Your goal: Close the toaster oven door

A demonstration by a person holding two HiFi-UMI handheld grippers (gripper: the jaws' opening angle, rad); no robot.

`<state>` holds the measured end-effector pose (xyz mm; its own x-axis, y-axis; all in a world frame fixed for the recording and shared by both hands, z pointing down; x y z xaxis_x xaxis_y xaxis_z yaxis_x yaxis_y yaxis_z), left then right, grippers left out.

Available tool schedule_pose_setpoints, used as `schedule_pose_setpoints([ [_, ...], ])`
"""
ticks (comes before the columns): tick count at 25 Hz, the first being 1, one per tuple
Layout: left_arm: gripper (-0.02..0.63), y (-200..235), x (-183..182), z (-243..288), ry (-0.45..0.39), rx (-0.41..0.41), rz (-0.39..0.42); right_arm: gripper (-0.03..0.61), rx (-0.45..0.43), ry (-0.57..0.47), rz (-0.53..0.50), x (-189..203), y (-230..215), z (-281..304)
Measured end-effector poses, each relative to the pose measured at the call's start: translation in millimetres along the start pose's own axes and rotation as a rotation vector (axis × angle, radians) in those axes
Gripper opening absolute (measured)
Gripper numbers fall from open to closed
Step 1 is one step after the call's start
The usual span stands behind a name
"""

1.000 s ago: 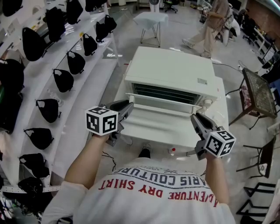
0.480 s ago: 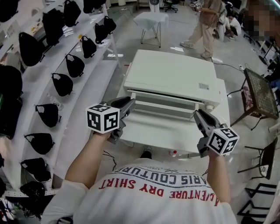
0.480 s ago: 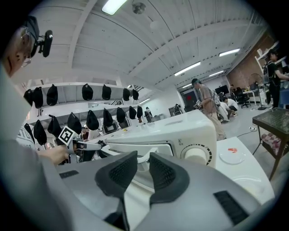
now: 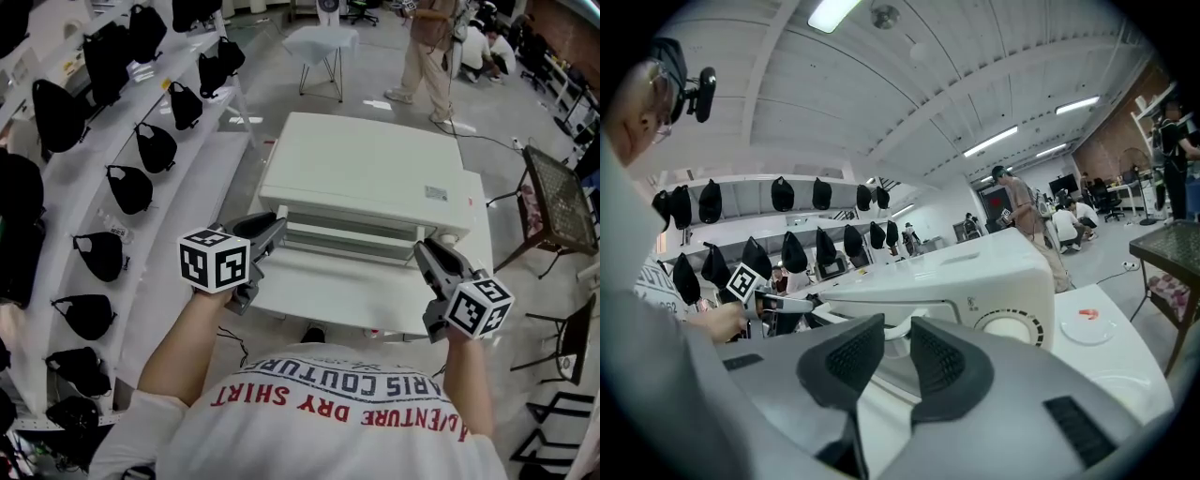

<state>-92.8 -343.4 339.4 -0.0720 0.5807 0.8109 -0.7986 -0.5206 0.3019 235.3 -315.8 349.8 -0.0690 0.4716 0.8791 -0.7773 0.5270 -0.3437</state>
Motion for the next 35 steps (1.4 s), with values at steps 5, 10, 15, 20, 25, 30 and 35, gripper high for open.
schedule_pose_setpoints([
  [5, 0.104, 2, -1, 0, -0.001, 0.007, 0.007, 0.092, -0.011, -0.018, 0.021, 0, -1, 2],
  [10, 0.119, 0, 0, -6, -0.058, -0.031, 0.037, 0.083, 0.006, -0.057, -0.013, -5, 5, -5],
  [15, 0.133, -40, -7, -29, -0.147, 0.035, 0.072, 0.079, -0.044, -0.149, -0.075, -15, 30, -38],
  [20, 0.098, -110, -1, -60, -0.231, 0.156, 0.2, 0.037, -0.078, -0.224, -0.137, -10, 66, -76],
  [25, 0.051, -169, 22, -76, -0.249, 0.281, 0.244, 0.028, -0.155, -0.219, -0.128, 11, 95, -102],
  [30, 0.043, -200, 47, -81, -0.267, 0.348, 0.215, 0.023, -0.203, -0.2, -0.12, 37, 112, -119],
  [35, 0.043, -213, 60, -80, -0.251, 0.34, 0.225, 0.021, -0.211, -0.208, -0.153, 46, 118, -130],
])
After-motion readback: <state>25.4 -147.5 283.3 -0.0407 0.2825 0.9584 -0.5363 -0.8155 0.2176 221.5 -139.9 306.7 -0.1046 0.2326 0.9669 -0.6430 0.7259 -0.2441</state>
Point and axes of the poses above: the fingertips, and each gripper's own axes: z forward along the fingers, y to its left, x out of its underside, the point moved 5 cm from there along -z, backward along the fingers, and after that the axes turned 6 degrees about y, right-handed, at the moved point
